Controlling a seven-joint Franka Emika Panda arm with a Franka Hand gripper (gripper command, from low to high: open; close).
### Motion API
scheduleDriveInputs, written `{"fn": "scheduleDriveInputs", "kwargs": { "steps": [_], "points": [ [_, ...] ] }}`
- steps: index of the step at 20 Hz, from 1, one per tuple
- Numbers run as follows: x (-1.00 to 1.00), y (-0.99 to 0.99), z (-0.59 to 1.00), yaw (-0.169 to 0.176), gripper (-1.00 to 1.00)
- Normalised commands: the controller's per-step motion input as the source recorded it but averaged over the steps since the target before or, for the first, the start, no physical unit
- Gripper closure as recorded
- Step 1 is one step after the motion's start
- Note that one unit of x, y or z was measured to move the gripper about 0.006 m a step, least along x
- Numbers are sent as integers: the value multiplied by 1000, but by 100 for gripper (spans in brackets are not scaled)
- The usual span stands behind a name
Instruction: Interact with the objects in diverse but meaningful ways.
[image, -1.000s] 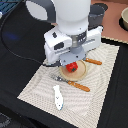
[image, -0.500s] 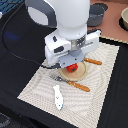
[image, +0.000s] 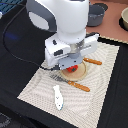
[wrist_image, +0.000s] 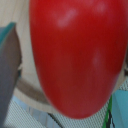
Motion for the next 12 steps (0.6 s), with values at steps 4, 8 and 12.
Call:
{"fn": "scheduleDriveInputs", "kwargs": {
  "steps": [4,8,12],
  "points": [
    [0,119,-122,0,100],
    [56,211,586,0,100],
    [1,344,1000,-6,100]
  ]
}}
